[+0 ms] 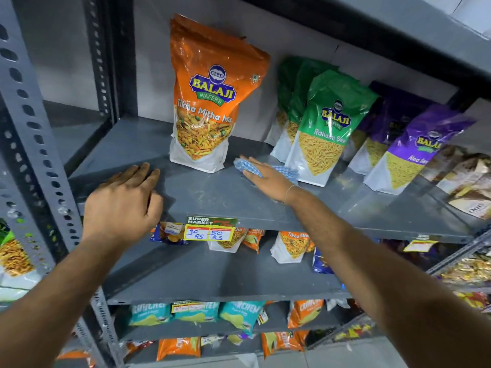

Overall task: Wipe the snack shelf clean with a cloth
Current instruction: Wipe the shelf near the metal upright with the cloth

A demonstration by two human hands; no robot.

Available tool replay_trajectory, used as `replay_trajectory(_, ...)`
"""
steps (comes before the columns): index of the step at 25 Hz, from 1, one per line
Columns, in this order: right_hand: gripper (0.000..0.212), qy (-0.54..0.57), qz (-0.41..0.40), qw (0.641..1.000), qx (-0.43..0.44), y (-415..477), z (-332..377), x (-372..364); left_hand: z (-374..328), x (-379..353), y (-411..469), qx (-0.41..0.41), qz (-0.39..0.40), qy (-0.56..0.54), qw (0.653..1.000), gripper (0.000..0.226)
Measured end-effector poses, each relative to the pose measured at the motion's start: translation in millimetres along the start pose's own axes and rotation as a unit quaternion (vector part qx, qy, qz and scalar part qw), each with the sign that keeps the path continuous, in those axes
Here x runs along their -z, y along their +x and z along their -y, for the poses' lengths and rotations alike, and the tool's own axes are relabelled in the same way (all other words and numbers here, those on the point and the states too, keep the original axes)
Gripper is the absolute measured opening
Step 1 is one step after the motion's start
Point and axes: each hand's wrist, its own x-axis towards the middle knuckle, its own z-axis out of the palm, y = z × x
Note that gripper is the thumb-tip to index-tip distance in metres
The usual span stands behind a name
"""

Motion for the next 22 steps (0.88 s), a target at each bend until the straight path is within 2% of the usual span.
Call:
replay_trajectory(5,0.050,0.057,-0.041,0.996,-0.049,-66,29,-19,-1,2,-1,0.000,-0.009,-0.004,1.000,0.056)
replay_trajectory(7,0.044,0.107,-0.078,0.989,-0.060,-65,35,-16,-1,3,-1,-0.001,-0.009,-0.003,1.000,0.056)
replay_trajectory(9,0.040,0.107,-0.141,0.980,-0.094,-45,29,-2,0,4,-2,-0.004,-0.007,-0.002,1.000,0.056)
replay_trajectory(10,0.042,0.104,-0.147,0.979,-0.100,-36,23,3,0,5,-1,-0.002,-0.005,-0.003,1.000,0.057)
replay_trajectory(14,0.054,-0.006,-0.042,0.997,-0.068,-16,3,-8,1,2,-1,0.003,0.002,-0.010,1.000,0.058)
replay_trajectory(18,0.055,0.020,-0.040,0.997,-0.060,-31,23,-12,1,-1,0,0.003,0.007,-0.008,1.000,0.058)
replay_trajectory(20,0.054,-0.003,-0.023,1.000,0.007,-56,39,-30,1,0,-1,0.002,0.006,-0.006,1.000,0.058)
replay_trajectory(22,0.052,0.039,-0.029,0.998,0.042,-72,54,-43,2,0,-2,0.006,0.003,-0.003,1.000,0.058)
